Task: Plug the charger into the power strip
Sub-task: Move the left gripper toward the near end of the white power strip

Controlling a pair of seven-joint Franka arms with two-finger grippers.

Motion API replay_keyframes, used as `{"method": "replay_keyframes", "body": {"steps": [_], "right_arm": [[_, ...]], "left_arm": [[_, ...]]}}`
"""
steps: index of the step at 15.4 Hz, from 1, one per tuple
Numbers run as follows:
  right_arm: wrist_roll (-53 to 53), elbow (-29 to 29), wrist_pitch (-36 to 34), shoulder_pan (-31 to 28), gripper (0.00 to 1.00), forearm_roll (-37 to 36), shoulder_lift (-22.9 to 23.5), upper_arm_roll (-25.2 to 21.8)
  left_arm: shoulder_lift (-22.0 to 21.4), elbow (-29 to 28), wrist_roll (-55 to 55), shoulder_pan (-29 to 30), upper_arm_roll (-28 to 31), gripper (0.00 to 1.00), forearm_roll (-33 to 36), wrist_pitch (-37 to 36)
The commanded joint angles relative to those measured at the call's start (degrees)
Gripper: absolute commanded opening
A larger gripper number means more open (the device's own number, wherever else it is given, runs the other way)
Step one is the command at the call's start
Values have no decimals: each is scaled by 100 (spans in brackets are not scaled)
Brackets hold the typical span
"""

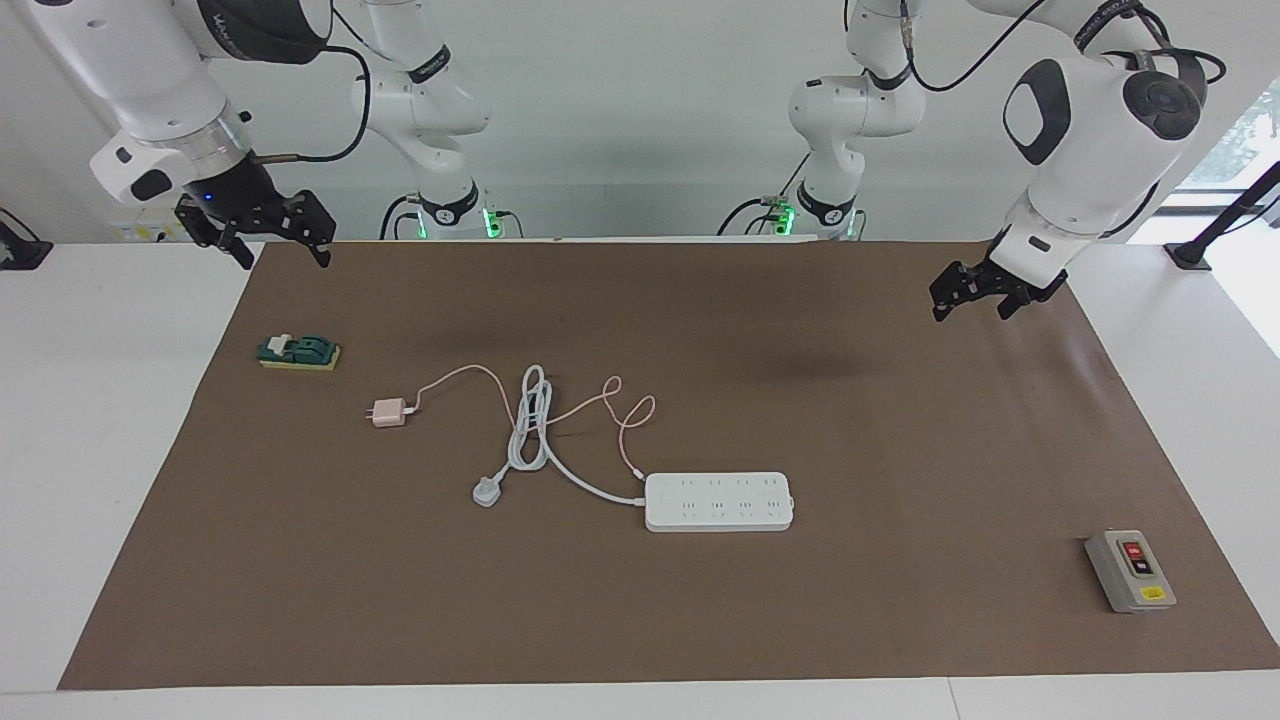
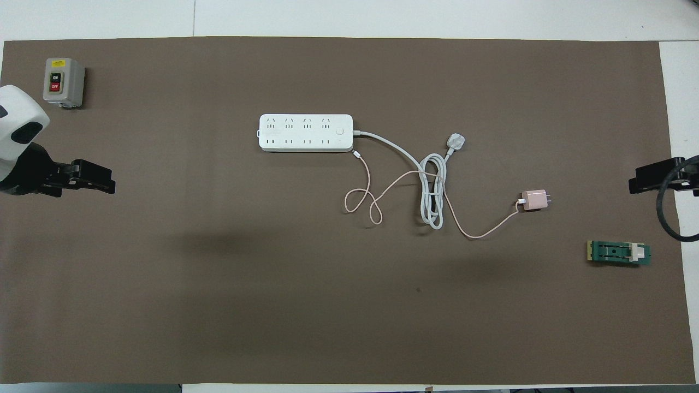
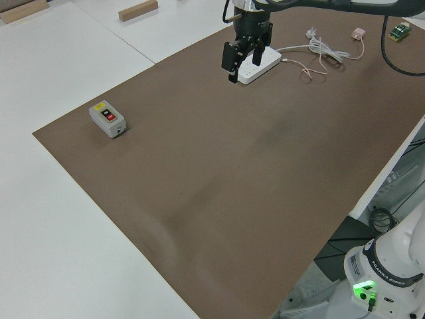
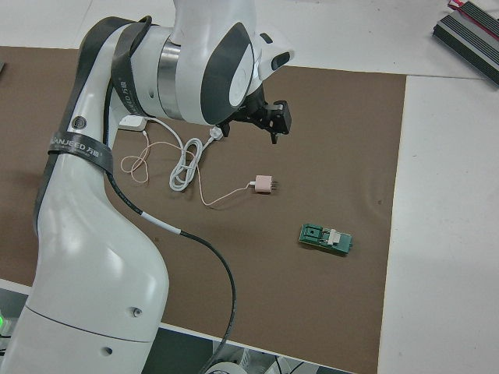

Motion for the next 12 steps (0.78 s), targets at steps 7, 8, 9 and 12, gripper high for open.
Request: {"method": "replay_keyframes", "body": {"steps": [7, 8, 9, 12], "right_arm": [[1986, -25, 352, -251, 100, 55, -21, 9], [2362, -51, 361, -251, 100, 55, -21, 9], [2775, -60, 361, -242, 100, 47, -30, 18], [4085, -121, 361, -181, 100, 29, -65, 18]], "left_arm": [[91, -628, 1138, 566, -5, 100, -3672, -19], [152, -804, 1400, 592, -5, 100, -4084, 16], [257, -945, 1837, 636, 3, 100, -4558, 60], [433, -1218, 3386, 663, -5, 100, -5229, 219]]}}
